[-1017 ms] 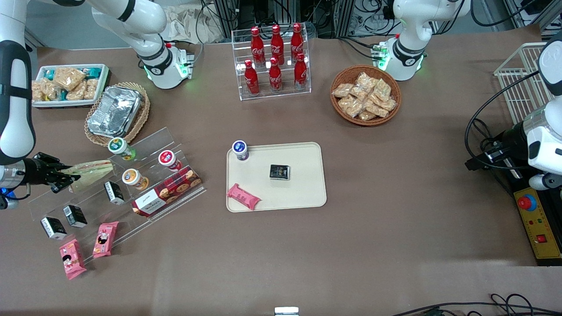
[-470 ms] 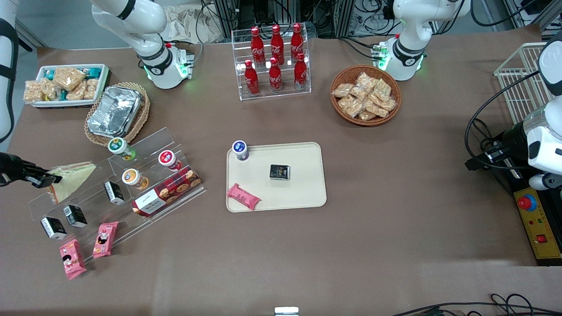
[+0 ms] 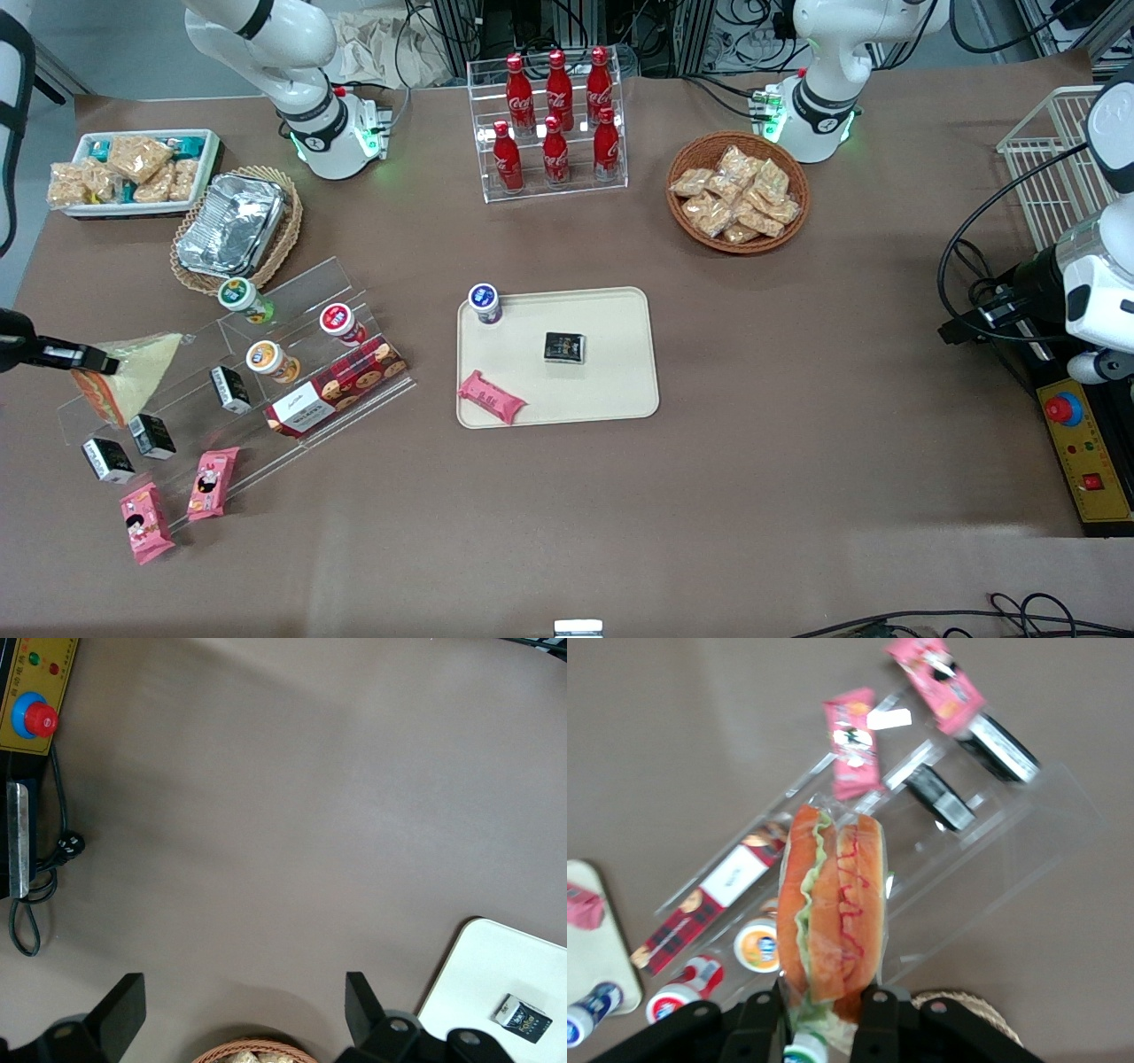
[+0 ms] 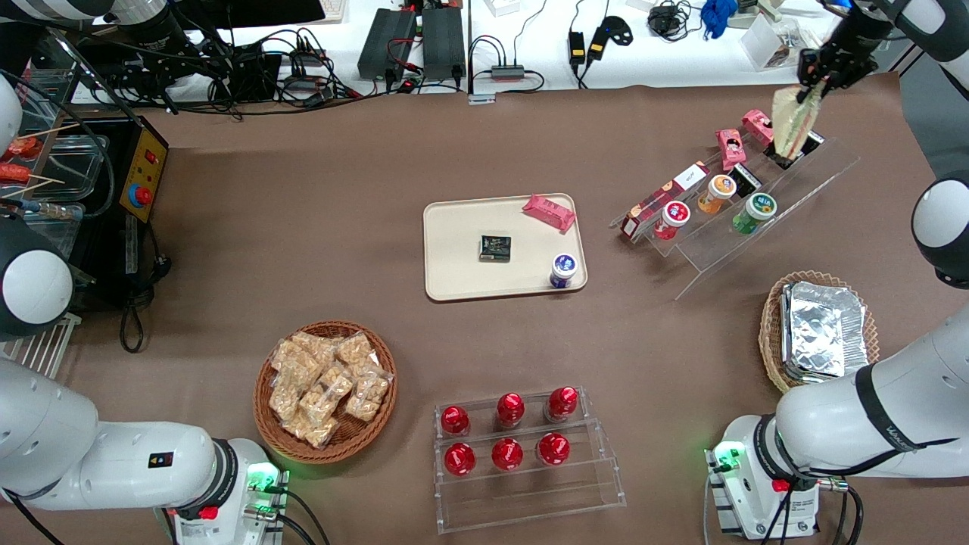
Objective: Place sandwich on tray
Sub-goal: 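Lift the sandwich off the rack and carry it toward the beige tray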
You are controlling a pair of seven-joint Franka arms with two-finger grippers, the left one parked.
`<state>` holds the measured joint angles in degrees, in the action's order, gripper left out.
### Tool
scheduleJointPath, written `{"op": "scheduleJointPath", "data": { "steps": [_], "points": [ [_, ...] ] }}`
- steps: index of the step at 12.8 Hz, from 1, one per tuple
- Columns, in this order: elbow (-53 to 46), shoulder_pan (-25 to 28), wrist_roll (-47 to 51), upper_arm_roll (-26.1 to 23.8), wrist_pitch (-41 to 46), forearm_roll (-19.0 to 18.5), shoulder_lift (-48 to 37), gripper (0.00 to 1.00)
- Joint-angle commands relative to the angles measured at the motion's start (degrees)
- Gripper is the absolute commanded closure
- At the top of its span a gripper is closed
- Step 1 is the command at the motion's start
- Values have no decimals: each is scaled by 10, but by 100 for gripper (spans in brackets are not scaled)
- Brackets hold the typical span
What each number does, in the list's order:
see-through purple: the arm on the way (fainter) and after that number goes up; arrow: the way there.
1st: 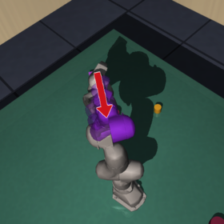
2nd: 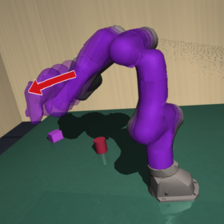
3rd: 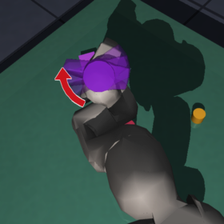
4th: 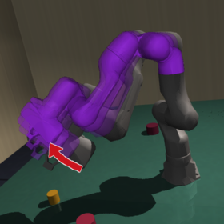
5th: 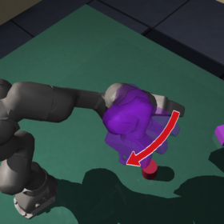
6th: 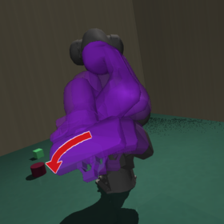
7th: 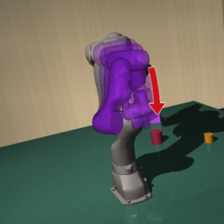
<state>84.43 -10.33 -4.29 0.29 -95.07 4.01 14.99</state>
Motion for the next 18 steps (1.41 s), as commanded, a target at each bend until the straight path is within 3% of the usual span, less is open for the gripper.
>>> {"op": "scheduleJointPath", "data": {
  "steps": [1,6,8,12,16,18],
  "points": [
    [-31,8,-45,-54,15,-1,-2,71],
    [-34,12,-175,-187,3,0,-9,71],
    [-33,42,-195,-228,-27,-8,-8,71],
    [-29,194,-191,-231,-79,-108,28,71],
    [-30,239,-192,-231,-132,-116,88,71],
    [-30,268,-191,-229,-154,-147,118,71]
  ]
}}
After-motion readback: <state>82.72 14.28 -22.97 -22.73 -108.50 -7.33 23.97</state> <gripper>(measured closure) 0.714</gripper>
